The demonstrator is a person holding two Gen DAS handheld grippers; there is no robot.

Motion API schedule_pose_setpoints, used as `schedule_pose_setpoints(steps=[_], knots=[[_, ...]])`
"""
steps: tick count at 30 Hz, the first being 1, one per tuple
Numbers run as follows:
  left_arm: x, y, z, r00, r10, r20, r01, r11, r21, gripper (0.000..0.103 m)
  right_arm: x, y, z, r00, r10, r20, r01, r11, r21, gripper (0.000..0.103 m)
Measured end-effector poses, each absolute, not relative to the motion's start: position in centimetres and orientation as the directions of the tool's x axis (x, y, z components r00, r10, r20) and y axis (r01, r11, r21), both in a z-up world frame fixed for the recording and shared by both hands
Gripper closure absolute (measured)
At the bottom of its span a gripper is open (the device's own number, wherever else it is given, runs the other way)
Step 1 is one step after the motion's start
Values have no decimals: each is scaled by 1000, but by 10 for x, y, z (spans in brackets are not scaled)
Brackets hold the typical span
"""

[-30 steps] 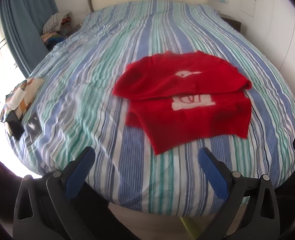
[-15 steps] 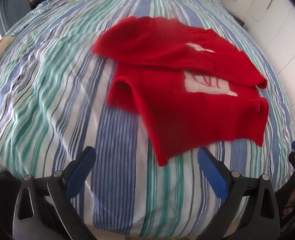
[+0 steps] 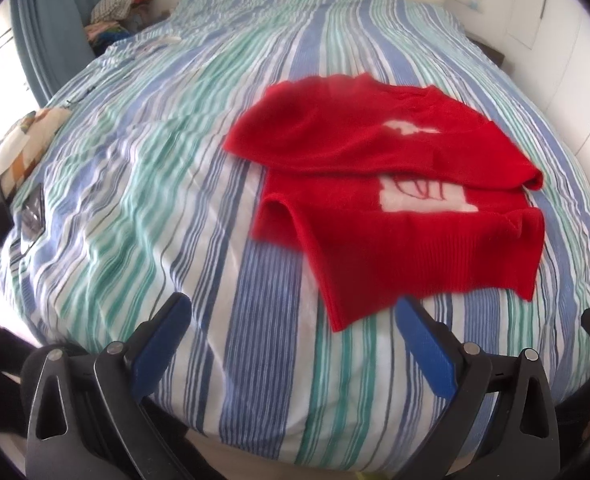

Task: Fold small clothes
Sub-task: 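Grasp the sweater hem with the left gripper while the right gripper grasps the hem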

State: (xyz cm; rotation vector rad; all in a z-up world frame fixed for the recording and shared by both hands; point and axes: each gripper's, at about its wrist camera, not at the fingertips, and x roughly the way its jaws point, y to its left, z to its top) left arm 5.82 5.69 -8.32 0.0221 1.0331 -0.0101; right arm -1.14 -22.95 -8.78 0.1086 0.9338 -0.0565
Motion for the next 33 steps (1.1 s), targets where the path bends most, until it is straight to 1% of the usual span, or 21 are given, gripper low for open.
schedule_pose_setpoints(steps=[4, 7, 9, 11, 12, 13, 15, 17, 18, 19, 20, 22, 23, 24, 25, 26, 27, 28, 30, 33], knots=[[64, 51, -87, 510, 40, -859, 22, 998, 60, 1, -15, -224, -80, 616, -7, -787, 78, 996, 51, 0], [68, 54, -94, 497, 35, -867, 20, 998, 52, 1, -13, -222, -81, 619, -9, -785, 73, 996, 47, 0], [75, 61, -106, 472, -14, -882, 27, 1000, -2, 1, -12, -221, -83, 625, 6, -781, 67, 996, 61, 0], [87, 70, -126, 395, -141, -908, 41, 990, -136, 1, -11, -222, -88, 650, 48, -758, 39, 994, 97, 0], [93, 76, -135, 363, -207, -908, 39, 977, -207, 2, -10, -224, -93, 667, 93, -739, 14, 990, 137, 0], [98, 80, -141, 345, -249, -905, 35, 967, -253, 2, -7, -227, -99, 676, 137, -724, -9, 984, 178, 0], [104, 83, -146, 347, -268, -899, 44, 962, -270, 2, 5, -234, -116, 660, 199, -725, -23, 969, 245, 0], [108, 77, -146, 373, -263, -890, 83, 965, -250, 2, 17, -242, -131, 635, 253, -730, -18, 949, 314, 1], [110, 73, -147, 380, -259, -888, 97, 966, -240, 4, 22, -245, -137, 628, 280, -726, -14, 937, 349, 5], [111, 69, -149, 380, -259, -888, 108, 966, -236, 10, 28, -248, -143, 621, 312, -719, -9, 920, 391, 10], [114, 65, -152, 374, -263, -889, 116, 965, -237, 16, 35, -250, -149, 609, 351, -711, -8, 899, 437, 12], [118, 58, -160, 334, -266, -905, 121, 964, -238, 54, 47, -252, -162, 583, 430, -689, -1, 849, 529, 23], [119, 56, -164, 312, -266, -912, 116, 963, -242, 68, 53, -251, -167, 567, 472, -675, -7, 822, 569, 25], [120, 57, -166, 292, -284, -913, 111, 958, -263, 100, 58, -248, -172, 552, 503, -666, -17, 804, 594, 35], [118, 60, -167, 275, -306, -912, 102, 952, -289, 100, 61, -245, -176, 534, 517, -669, -22, 799, 601, 58], [115, 64, -162, 274, -314, -909, 97, 949, -299, 100, 64, -241, -177, 512, 524, -680, -27, 802, 597, 77], [110, 70, -154, 274, -326, -905, 101, 945, -310, 100, 66, -238, -177, 488, 524, -698, -31, 810, 586, 98], [104, 76, -145, 271, -340, -901, 110, 941, -321, 100, 63, -237, -171, 478, 513, -713, -37, 823, 567, 98], [88, 90, -124, 266, -358, -895, 143, 933, -331, 100, 51, -241, -149, 480, 522, -705, -72, 824, 562, 99], [67, 103, -103, 240, -336, -911, 182, 937, -298, 100, 22, -252, -115, 456, 539, -708, -93, 820, 564, 99]])
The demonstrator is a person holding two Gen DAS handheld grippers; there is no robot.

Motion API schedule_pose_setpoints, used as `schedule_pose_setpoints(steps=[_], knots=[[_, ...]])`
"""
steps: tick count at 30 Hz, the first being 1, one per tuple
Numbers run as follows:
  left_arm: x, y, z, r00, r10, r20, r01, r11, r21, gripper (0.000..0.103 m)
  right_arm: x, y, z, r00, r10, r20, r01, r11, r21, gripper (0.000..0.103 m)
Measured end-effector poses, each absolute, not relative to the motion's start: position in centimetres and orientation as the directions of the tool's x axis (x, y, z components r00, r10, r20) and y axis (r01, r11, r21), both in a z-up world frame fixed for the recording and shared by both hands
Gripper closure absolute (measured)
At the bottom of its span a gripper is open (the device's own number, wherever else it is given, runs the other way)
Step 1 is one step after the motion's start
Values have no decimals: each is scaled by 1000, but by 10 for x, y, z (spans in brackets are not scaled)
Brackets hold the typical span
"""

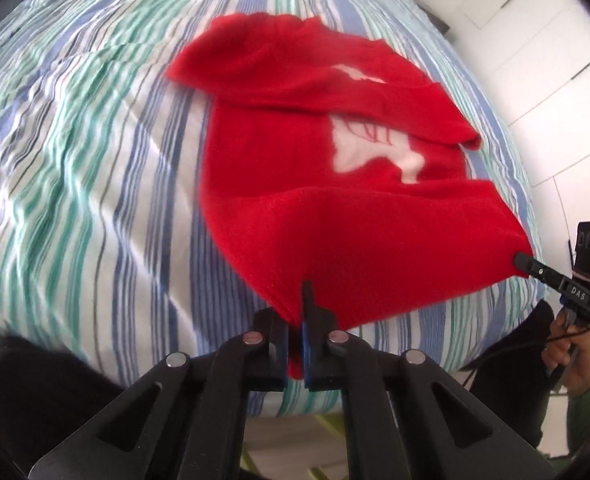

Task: Fold small clothes
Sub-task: 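Grasp the sweater hem with the left gripper while the right gripper grasps the hem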

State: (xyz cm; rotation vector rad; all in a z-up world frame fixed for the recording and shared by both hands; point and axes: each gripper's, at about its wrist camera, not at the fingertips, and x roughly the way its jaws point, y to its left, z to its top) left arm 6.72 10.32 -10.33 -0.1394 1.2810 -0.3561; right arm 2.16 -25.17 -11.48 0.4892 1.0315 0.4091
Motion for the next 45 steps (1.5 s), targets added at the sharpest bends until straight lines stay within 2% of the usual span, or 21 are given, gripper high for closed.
schedule_pose_setpoints(steps=[2, 6, 10, 14, 18, 26, 39, 42, 45], knots=[[56, 105, -107, 207, -306, -929, 194, 944, -267, 100, 6, -256, -105, 418, 546, -726, -78, 818, 570, 99], [47, 93, -139, 157, -145, -977, 215, 970, -110, 100, -18, -250, -124, 307, 489, -817, -18, 861, 508, 99], [46, 89, -159, 140, -66, -988, 193, 980, -38, 100, -27, -240, -159, 228, 396, -889, 50, 908, 417, 99], [53, 82, -173, 138, -28, -990, 194, 981, -1, 100, -26, -231, -166, 235, 330, -914, 48, 935, 350, 99], [61, 80, -192, 124, -28, -992, 179, 984, -5, 100, -25, -231, -182, 227, 296, -928, 59, 947, 316, 99], [79, 102, -206, 85, -107, -991, 107, 989, -98, 99, -21, -228, -192, 237, 285, -929, 64, 949, 308, 99], [69, 99, -205, 104, -66, -992, 58, 996, -61, 97, -31, -229, -186, 256, 267, -929, 57, 955, 291, 97], [57, 88, -196, 113, -36, -993, 79, 996, -27, 94, -30, -227, -185, 253, 268, -930, 49, 956, 289, 94], [50, 81, -192, 119, -9, -993, 92, 996, 2, 85, -31, -225, -183, 258, 255, -932, 42, 961, 274, 92]])
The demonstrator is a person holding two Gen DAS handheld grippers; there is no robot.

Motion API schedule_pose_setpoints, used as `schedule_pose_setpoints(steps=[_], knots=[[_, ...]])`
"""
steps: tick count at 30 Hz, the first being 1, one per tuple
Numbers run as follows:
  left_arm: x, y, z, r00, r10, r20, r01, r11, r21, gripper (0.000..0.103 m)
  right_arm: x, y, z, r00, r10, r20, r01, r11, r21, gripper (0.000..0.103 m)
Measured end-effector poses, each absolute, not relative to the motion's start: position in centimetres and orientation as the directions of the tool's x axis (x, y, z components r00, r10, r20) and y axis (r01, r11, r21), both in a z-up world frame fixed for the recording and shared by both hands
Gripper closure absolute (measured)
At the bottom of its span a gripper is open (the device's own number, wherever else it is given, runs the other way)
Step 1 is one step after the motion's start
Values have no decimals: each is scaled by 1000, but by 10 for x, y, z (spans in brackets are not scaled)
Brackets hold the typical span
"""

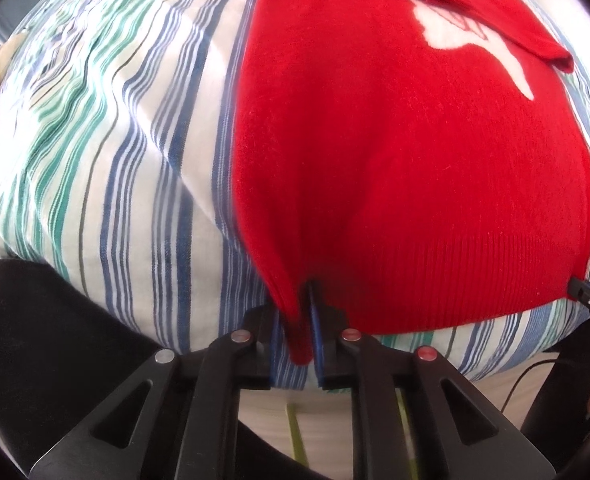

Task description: Fold small clothes

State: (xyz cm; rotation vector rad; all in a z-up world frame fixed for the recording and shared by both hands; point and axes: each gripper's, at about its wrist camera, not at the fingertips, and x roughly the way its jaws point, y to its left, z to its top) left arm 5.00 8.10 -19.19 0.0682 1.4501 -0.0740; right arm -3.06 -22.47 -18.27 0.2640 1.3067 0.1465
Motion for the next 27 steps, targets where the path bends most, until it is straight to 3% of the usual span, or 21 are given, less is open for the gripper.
schedule_pose_setpoints(steps=[7, 11, 13, 17, 20, 23, 27], knots=[[31, 77, -176, 120, 34, -992, 80, 996, 44, 42, -41, -228, -182, 245, 247, -938, 52, 962, 267, 83], [14, 87, -159, 118, 51, -992, 95, 994, 62, 40, -49, -234, -177, 217, 242, -946, 56, 964, 260, 74], [8, 97, -143, 159, 84, -984, 93, 991, 100, 40, -55, -241, -170, 215, 226, -950, 60, 968, 243, 64], [26, 125, -90, 309, 82, -948, 26, 995, 95, 36, -62, -268, -147, 249, 153, -956, 88, 980, 180, 61], [71, 139, -41, 450, 18, -893, -14, 1000, 13, 27, -50, -296, -121, 313, 85, -946, 101, 987, 122, 60], [138, 134, -10, 546, -98, -832, 86, 994, -61, 15, -10, -318, -91, 401, 29, -915, 79, 995, 66, 57], [250, 106, -19, 522, -125, -844, 208, 978, -16, 15, 66, -325, -47, 543, 24, -839, -2, 1000, 27, 51]])
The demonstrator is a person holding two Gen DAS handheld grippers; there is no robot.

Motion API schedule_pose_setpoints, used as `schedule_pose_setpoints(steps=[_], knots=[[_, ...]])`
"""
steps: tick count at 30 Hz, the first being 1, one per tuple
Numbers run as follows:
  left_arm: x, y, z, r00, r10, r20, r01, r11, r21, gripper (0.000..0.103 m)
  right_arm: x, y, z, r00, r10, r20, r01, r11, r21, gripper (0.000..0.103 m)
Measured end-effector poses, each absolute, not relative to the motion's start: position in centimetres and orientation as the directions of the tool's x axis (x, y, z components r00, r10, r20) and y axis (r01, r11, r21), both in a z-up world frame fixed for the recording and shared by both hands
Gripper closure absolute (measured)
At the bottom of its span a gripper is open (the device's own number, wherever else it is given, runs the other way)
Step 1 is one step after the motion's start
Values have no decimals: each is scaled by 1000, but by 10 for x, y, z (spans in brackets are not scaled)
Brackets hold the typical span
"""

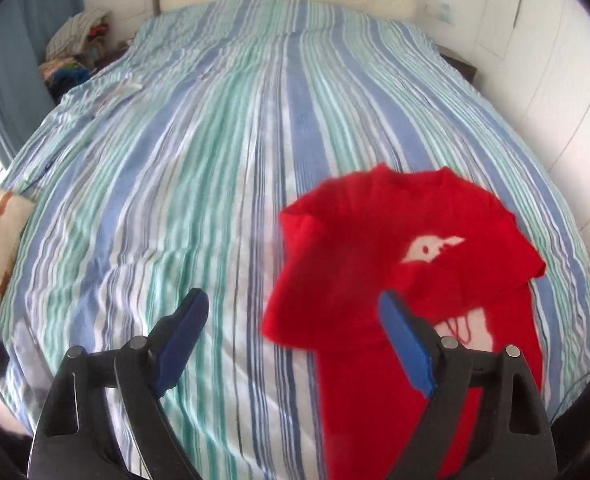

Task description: Fold small clothes

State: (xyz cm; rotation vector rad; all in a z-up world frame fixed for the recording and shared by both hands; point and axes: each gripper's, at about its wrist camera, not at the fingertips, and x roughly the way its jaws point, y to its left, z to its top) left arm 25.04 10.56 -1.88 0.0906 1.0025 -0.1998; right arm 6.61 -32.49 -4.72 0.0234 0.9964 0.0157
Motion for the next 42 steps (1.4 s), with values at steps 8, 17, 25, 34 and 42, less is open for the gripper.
schedule_pose_setpoints(steps=[8, 17, 25, 34, 42], knots=[[372, 41, -80, 420, -55, -906, 391, 912, 126, 17, 230, -327, -29, 605, 178, -776, -166, 981, 96, 43], [423, 21, -144, 338, -45, -940, 447, 887, 118, 18, 377, -283, -103, 376, 253, -891, -333, 935, 124, 43], [395, 12, -136, 455, -27, -890, 482, 848, 221, 103, 399, -254, -148, 316, 120, -941, -411, 911, -22, 99], [419, 28, -165, 477, 101, -873, 288, 920, 264, 103, 413, -227, -146, 430, -78, -900, -395, 880, -265, 99], [405, 50, -118, 521, 86, -849, 169, 965, 202, 40, 405, -253, -134, 467, -51, -883, -298, 931, -211, 39]])
